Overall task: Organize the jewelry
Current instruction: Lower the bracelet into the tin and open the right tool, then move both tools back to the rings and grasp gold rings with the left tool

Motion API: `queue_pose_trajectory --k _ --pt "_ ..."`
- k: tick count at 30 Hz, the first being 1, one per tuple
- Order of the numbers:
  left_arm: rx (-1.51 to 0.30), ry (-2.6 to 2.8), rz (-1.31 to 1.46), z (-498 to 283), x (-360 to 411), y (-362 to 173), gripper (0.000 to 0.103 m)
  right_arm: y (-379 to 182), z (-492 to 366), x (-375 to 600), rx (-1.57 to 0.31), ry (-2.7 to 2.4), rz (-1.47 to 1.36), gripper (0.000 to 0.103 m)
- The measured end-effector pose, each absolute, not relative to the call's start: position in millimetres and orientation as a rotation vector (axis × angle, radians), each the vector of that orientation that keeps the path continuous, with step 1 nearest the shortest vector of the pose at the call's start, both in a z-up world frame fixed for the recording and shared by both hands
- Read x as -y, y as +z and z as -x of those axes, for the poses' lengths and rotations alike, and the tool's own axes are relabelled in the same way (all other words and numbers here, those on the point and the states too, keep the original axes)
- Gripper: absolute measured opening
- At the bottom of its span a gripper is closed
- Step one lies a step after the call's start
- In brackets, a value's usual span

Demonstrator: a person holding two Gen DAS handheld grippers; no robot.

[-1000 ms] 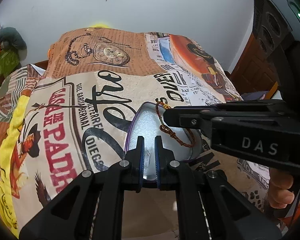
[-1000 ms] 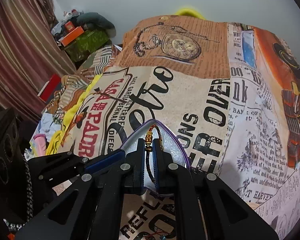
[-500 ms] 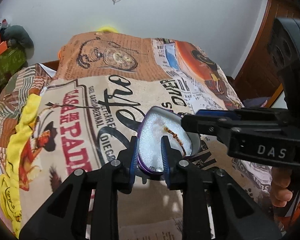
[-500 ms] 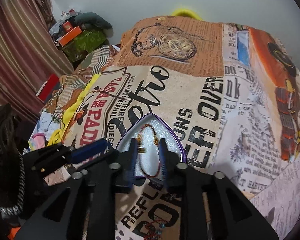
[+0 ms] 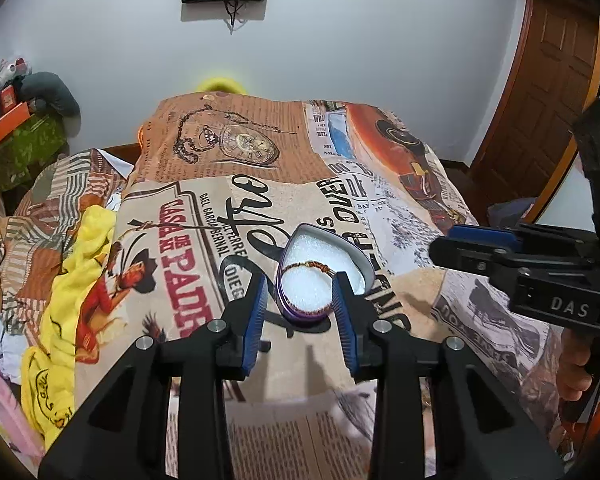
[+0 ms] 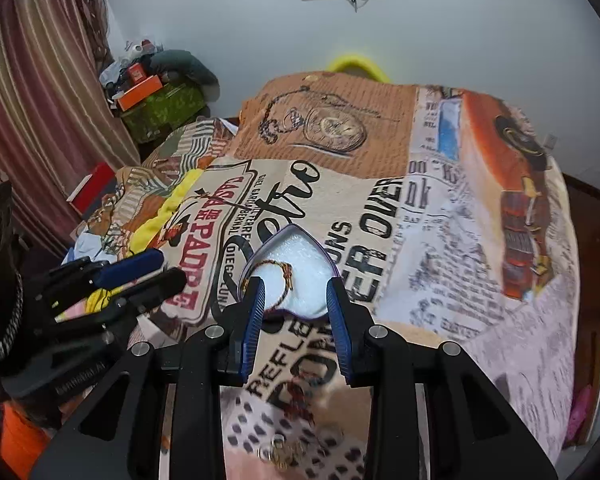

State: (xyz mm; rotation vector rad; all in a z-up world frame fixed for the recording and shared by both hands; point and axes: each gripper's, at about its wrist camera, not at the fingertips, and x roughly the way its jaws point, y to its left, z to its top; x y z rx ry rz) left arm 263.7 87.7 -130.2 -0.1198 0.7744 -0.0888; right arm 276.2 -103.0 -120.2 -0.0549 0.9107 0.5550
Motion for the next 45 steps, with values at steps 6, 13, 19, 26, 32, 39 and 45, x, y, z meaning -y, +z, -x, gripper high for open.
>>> queue_pose_trajectory --k 6,13,19,26,32,39,45 --pt "-0.778 -0.09 0.123 -240.5 -83.7 -126.1 0.037 -114.9 -248.5 117.6 -0.868 0.509 0.083 0.039" --pt "-0.816 -0.121 0.118 -221.3 -67.1 -136.7 0.038 -123.2 -220.1 134.2 -0.856 0.461 0.134 0.039" --pt "-0.864 -0.158 0.112 -210.3 -46.1 -155.6 0.038 -141.3 -201.7 150.7 -0.88 0.433 0.162 0.039" --pt "-0.924 -0.229 0.105 -204.3 -16.8 -178.4 0.038 -162.4 -186.6 166.5 -0.932 0.426 0.138 0.039" --pt "-0.964 -0.282 0.041 -203.9 12.9 -195.6 0.038 -174.8 -181.4 178.0 -0.962 0.42 0.112 0.039" --pt "-0.977 -0.317 -0.051 -209.7 37.3 -209.1 0.038 -179.0 -177.4 185.3 -0.964 0.423 0.112 0.039" --pt "-0.963 -0.308 -0.046 -219.0 36.0 -212.3 0.038 -181.2 -176.9 187.3 -0.969 0.431 0.099 0.039"
